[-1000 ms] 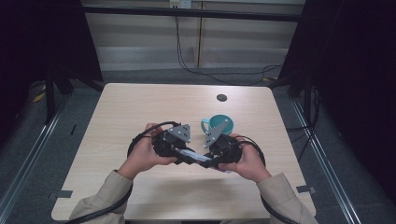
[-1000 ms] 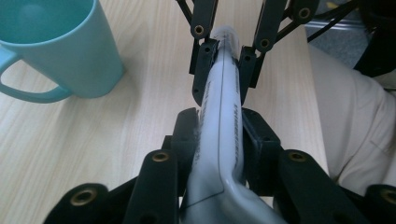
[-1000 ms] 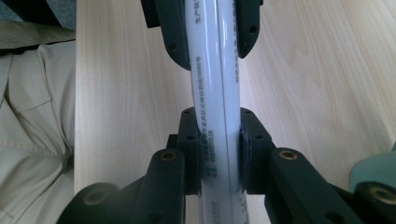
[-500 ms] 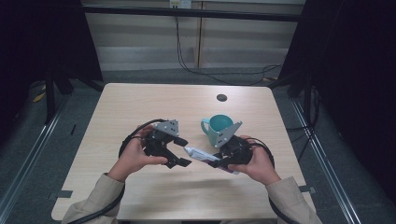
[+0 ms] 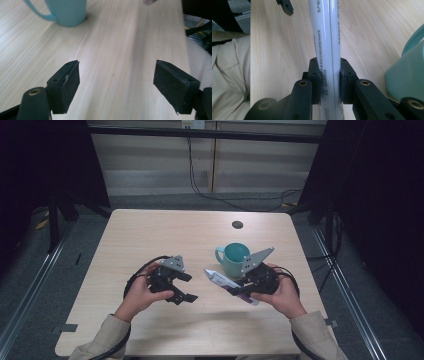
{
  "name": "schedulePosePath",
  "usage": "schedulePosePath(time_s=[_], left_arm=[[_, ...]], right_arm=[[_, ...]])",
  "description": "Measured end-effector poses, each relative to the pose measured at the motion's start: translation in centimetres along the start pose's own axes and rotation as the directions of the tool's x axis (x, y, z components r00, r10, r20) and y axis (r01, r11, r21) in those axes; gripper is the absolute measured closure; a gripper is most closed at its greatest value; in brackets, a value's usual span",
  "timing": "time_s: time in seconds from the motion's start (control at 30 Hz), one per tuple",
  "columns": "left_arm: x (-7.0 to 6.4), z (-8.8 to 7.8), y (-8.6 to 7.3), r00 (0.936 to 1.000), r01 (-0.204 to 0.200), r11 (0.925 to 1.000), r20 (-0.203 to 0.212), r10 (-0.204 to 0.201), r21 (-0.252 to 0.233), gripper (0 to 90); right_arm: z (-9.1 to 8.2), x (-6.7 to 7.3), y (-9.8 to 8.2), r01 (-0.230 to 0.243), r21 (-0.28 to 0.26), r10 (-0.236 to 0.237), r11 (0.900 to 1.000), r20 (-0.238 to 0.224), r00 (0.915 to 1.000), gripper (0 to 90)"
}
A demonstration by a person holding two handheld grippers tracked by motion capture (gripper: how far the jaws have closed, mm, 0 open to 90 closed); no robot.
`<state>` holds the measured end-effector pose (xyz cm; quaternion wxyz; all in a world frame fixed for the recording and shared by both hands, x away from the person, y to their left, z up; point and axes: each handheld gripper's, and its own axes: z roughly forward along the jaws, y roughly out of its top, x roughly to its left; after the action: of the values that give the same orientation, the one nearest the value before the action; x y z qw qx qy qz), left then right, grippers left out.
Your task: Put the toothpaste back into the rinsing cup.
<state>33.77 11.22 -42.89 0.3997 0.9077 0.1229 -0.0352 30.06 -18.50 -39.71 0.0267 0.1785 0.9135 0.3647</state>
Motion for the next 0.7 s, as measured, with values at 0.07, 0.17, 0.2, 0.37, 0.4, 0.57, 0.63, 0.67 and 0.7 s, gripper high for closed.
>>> schedulePosePath(time_s=[0.07,0.17,0.2,0.37,0.4,0.57,0.63,0.67,0.7], left_arm=[[0.2,0.2,-0.7,0.9998,0.011,0.9999,-0.015,-0.011,0.007,21.0],[0.5,0.6,-1.6,0.9989,0.026,0.9996,-0.038,-0.026,0.012,20.9],[0.6,0.7,-1.9,0.9985,0.034,0.9994,-0.043,-0.033,0.010,20.9],[0.7,1.4,-3.1,0.9972,0.039,0.9989,-0.065,-0.038,0.026,20.1],[0.7,1.5,-3.4,0.9960,0.047,0.9985,-0.078,-0.044,0.029,20.1],[1.1,1.8,-4.2,0.9914,0.065,0.9978,-0.115,-0.063,0.011,21.3],[1.1,2.0,-4.5,0.9896,0.083,0.9966,-0.118,-0.083,-0.002,21.0],[1.2,2.1,-4.7,0.9886,0.074,0.9972,-0.133,-0.072,0.013,21.0],[1.2,2.2,-4.8,0.9879,0.072,0.9972,-0.139,-0.068,0.021,20.9]], right_arm=[[0.0,-0.1,0.0,-0.004,-0.009,0.004,1.000,0.004,1.0000,75.0],[-0.2,-0.3,-0.1,-0.020,-0.029,0.020,0.999,0.009,0.9998,75.0],[-0.2,-0.4,-0.1,-0.025,-0.041,0.025,0.999,0.013,0.9996,75.0],[-0.4,-0.7,0.0,-0.046,-0.085,0.048,0.995,0.019,0.9987,75.0],[-0.5,-0.8,0.1,-0.049,-0.094,0.051,0.994,0.019,0.9985,75.0],[-0.9,-1.1,0.4,-0.068,-0.136,0.073,0.988,0.033,0.9968,74.9],[-1.1,-1.2,0.4,-0.075,-0.153,0.082,0.985,0.042,0.9957,75.0],[-1.2,-1.3,0.4,-0.080,-0.155,0.087,0.985,0.044,0.9952,75.0],[-1.2,-1.3,0.5,-0.085,-0.161,0.094,0.983,0.050,0.9943,75.0]])
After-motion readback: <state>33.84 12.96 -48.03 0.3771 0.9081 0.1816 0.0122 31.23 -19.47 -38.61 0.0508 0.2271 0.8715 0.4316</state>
